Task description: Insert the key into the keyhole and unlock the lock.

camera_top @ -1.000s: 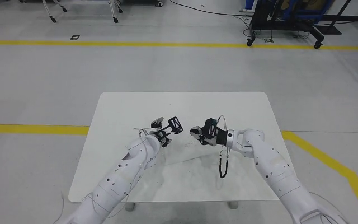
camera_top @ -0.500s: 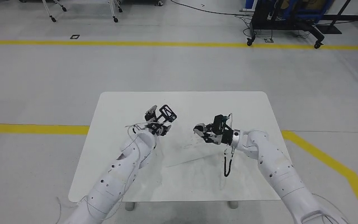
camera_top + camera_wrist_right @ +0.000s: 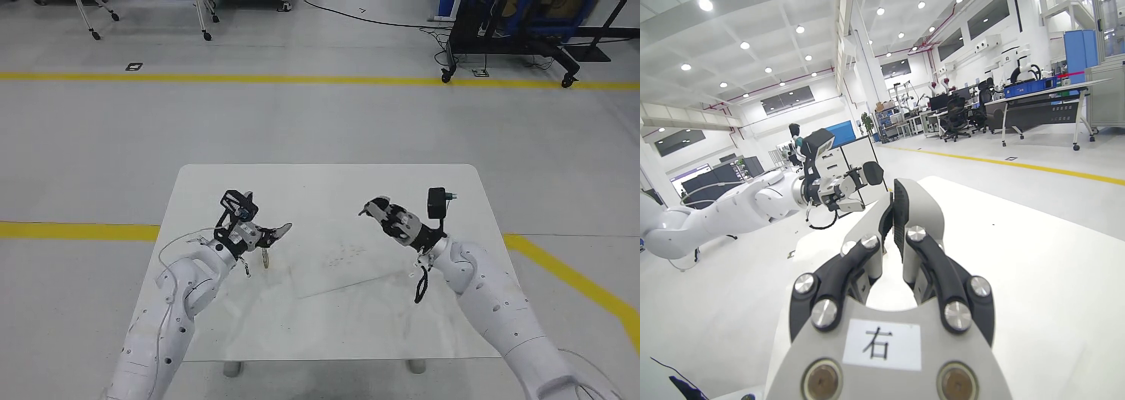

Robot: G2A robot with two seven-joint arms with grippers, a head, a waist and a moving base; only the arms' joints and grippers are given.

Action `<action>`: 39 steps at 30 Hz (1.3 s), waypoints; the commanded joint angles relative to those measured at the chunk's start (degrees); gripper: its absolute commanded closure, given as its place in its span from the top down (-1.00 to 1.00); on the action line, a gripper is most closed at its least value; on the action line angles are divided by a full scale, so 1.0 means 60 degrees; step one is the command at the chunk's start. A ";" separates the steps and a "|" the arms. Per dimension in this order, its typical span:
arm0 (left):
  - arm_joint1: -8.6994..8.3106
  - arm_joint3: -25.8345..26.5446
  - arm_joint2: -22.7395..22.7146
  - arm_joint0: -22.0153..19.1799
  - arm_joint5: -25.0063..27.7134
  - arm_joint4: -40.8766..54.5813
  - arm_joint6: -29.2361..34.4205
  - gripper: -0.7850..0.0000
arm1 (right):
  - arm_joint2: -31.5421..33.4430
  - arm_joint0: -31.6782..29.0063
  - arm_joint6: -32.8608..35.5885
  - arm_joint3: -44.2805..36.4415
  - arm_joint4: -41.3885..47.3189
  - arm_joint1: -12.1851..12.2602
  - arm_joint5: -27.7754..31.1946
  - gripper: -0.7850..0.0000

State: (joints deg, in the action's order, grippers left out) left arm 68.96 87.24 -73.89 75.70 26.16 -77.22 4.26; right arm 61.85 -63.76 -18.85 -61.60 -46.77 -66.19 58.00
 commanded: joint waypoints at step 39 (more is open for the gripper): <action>-0.0861 -0.3579 0.4737 -0.3408 0.5306 0.9587 -0.0464 -0.19 | -0.2192 0.1554 0.8486 0.1330 1.1129 -0.1233 0.0000 -1.00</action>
State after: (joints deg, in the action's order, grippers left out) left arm 63.84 65.85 -46.41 55.48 58.00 -20.20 2.16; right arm 48.44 -54.55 31.38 -53.76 20.81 -73.39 58.00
